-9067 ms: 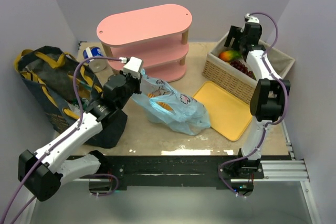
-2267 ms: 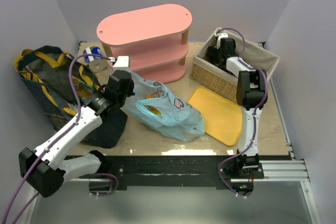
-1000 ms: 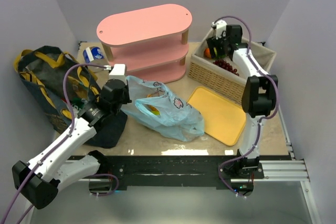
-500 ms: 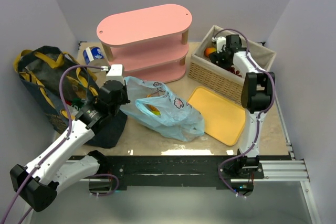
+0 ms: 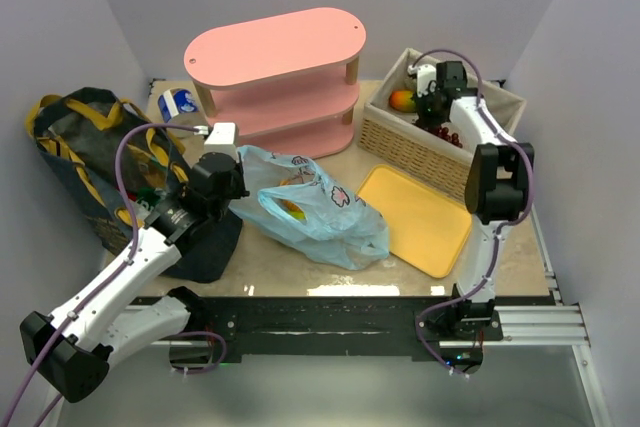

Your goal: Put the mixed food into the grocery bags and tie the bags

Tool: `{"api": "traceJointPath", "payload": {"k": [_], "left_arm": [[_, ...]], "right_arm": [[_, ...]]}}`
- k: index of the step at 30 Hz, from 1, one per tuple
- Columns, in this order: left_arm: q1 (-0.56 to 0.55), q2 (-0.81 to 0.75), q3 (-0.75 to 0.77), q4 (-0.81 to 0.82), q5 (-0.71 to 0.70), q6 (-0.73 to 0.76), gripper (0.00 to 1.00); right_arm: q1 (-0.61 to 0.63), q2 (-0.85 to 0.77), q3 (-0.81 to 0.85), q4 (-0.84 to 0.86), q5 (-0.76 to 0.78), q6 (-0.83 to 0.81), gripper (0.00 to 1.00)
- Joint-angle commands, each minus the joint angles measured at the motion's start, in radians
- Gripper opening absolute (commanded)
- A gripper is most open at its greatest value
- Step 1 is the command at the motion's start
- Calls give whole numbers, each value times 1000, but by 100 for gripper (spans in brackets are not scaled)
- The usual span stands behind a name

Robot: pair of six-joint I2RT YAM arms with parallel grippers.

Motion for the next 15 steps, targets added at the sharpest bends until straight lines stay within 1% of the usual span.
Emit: {"api": "traceJointPath", "payload": {"k": [1, 6, 11, 15], "left_arm": [[4, -7, -19, 47, 15, 19, 0], [4, 9, -14, 64, 33, 26, 0], [3, 9, -12, 67, 35, 40, 0], [4, 4, -8, 63, 35, 45, 0]], "right_arm": [[-13, -213, 23, 22, 18, 27, 0], [-19, -207, 109, -36, 7, 44, 0], [-20, -226, 83, -39, 4, 41, 0], [-20, -253, 114, -44, -10, 53, 0]]}}
